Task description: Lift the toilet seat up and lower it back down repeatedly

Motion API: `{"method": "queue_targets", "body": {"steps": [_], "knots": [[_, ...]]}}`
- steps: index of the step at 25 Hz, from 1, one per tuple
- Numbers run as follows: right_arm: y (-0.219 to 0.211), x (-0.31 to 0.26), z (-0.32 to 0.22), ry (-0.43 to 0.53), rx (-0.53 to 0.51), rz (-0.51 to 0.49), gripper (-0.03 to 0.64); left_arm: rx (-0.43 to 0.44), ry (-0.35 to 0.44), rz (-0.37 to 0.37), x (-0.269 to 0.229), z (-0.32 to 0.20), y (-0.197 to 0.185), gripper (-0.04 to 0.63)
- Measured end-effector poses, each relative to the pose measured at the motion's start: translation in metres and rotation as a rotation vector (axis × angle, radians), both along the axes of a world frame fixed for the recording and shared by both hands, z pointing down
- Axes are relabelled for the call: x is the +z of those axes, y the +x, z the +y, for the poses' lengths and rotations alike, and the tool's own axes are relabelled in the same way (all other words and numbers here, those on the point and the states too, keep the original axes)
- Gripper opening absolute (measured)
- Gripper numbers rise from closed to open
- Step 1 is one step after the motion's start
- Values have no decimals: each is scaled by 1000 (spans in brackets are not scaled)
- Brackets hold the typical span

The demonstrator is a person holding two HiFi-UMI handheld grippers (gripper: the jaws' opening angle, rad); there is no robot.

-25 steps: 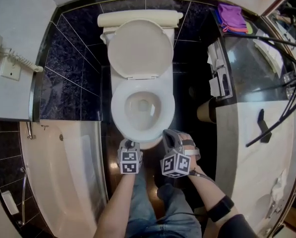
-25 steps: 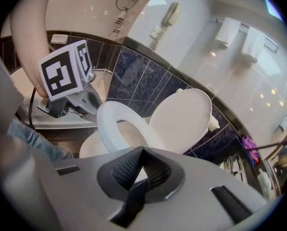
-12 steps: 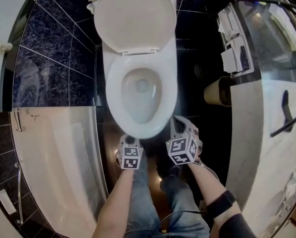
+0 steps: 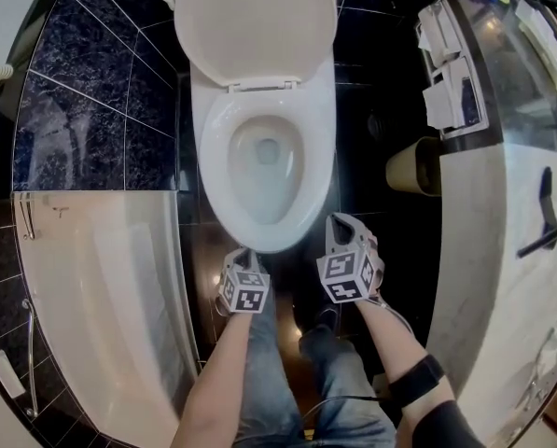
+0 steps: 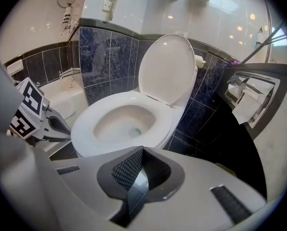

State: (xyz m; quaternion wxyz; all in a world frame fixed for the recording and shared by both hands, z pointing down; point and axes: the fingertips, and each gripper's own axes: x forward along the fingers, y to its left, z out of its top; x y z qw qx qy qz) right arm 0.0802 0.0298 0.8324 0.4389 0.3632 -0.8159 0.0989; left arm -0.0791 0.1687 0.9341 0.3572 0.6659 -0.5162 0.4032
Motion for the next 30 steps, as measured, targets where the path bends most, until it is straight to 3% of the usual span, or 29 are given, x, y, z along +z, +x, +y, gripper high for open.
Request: {"method": "queue_targets", "body": {"steps": [8,13,19,30], "knots": [[-4,-15,-2,0,8,-5,18,-51,47,26,-29,-6,-8,-9],[-6,-57,-4,5,20,-27,18,-81,113,41,-86,-24,-13,-9],[-14,-158,-6,15,53,-110,19,-100,217,60,-208,-45,-16,-9],[-29,-366,-3,99,23,-304,18,-55,461,97,-462,-71,-5,-8]]}}
